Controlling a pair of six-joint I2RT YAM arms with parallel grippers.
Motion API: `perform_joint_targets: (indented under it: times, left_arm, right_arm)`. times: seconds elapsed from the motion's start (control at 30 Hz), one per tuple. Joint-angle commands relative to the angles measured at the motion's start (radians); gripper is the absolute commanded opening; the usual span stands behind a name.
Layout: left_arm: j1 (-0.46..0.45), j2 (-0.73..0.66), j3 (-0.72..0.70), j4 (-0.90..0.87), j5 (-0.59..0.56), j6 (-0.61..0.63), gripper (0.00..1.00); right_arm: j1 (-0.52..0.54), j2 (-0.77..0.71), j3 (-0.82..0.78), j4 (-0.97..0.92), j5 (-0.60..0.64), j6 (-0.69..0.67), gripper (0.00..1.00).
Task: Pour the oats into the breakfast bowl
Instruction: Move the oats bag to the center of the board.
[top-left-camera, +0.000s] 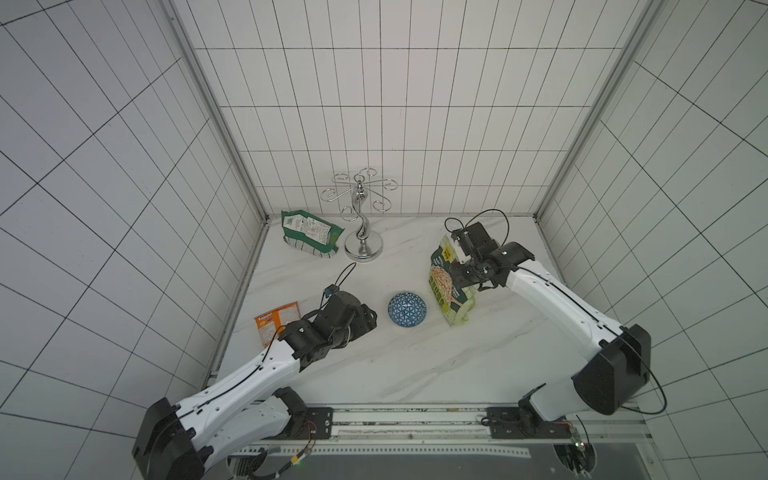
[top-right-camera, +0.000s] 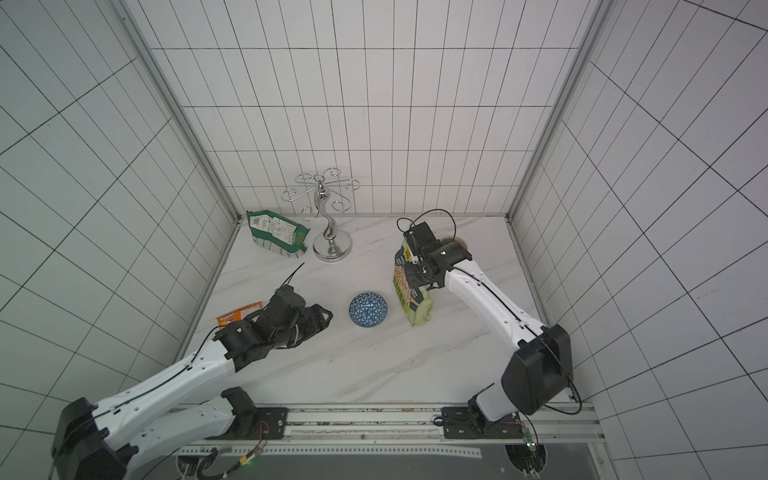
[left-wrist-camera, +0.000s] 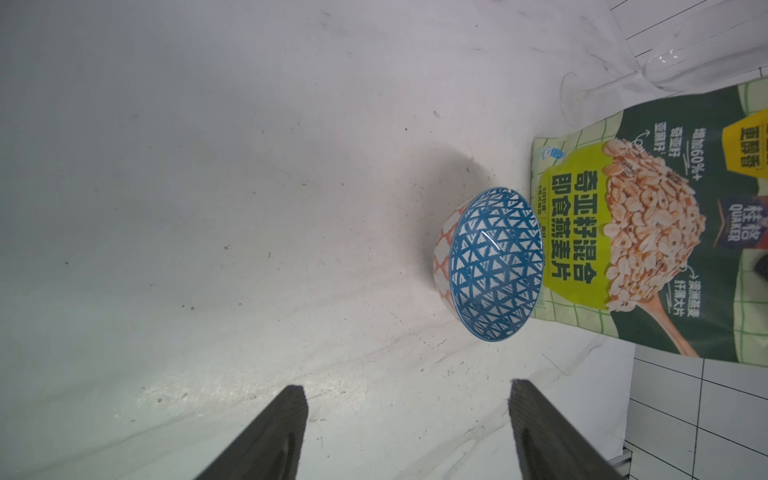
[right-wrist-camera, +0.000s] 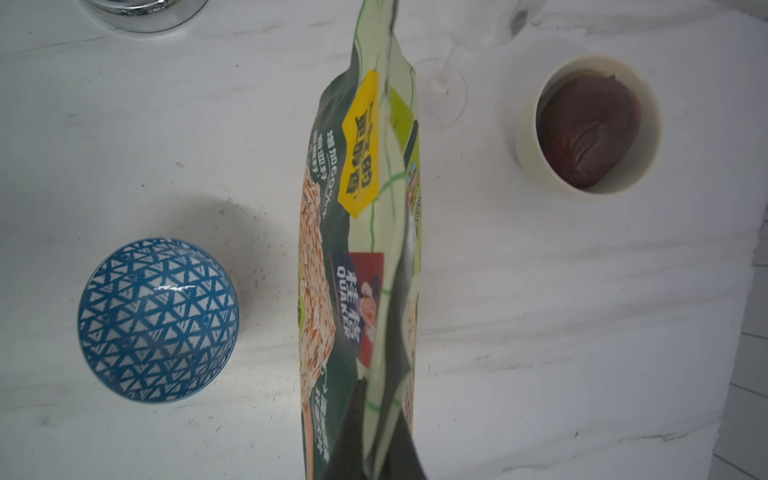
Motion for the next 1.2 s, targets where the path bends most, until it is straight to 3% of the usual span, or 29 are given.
perform_joint_targets:
  times: [0.0, 0.23, 0.37, 0.4, 0.5, 0.53, 0.6, 0.67, 0.77, 0.93, 1.03, 1.17]
  left_arm:
    - [-0.021, 0.015, 0.052, 0.041, 0.012, -0.007, 0.77]
    - [-0.07, 0.066, 0.105, 0.088, 0.032, -0.021, 0.75]
    - [-0.086, 0.091, 0.149, 0.094, 0.053, -0.013, 0.75]
    - [-0.094, 0.093, 0.157, 0.096, 0.049, -0.013, 0.75]
    - [-0.116, 0.093, 0.171, 0.113, 0.037, -0.015, 0.76]
    - [-0.125, 0.093, 0.176, 0.117, 0.034, -0.014, 0.76]
    - [-0.144, 0.096, 0.189, 0.124, 0.019, -0.014, 0.77]
    - [-0.161, 0.105, 0.199, 0.137, 0.01, -0.012, 0.77]
    - [-0.178, 0.132, 0.219, 0.161, 0.008, -0.003, 0.77]
    - [-0.201, 0.208, 0.274, 0.199, 0.028, 0.023, 0.77]
    - [-0.208, 0.266, 0.316, 0.214, 0.037, 0.032, 0.77]
    - [-0.213, 0.336, 0.364, 0.238, 0.061, 0.047, 0.71]
  right_arm:
    - [-0.004, -0.166, -0.084, 0.08, -0.129, 0.157, 0.0]
    - [-0.002, -0.326, -0.279, 0.19, -0.221, 0.325, 0.0]
    - [-0.001, -0.375, -0.315, 0.229, -0.299, 0.376, 0.0]
    - [-0.001, -0.393, -0.314, 0.227, -0.3, 0.38, 0.06]
    - [-0.002, -0.46, -0.314, 0.198, -0.225, 0.369, 0.39]
    - [-0.004, -0.482, -0.311, 0.182, -0.184, 0.357, 0.44]
    - [-0.014, -0.52, -0.306, 0.147, -0.11, 0.327, 0.49]
    - [-0.057, -0.551, -0.313, 0.119, -0.106, 0.306, 0.48]
    - [-0.231, -0.571, -0.336, 0.123, -0.27, 0.294, 0.44]
    - [-0.519, -0.539, -0.387, 0.209, -0.668, 0.308, 0.37]
    - [-0.563, -0.525, -0.417, 0.265, -0.807, 0.338, 0.33]
    - [-0.559, -0.536, -0.421, 0.285, -0.797, 0.35, 0.33]
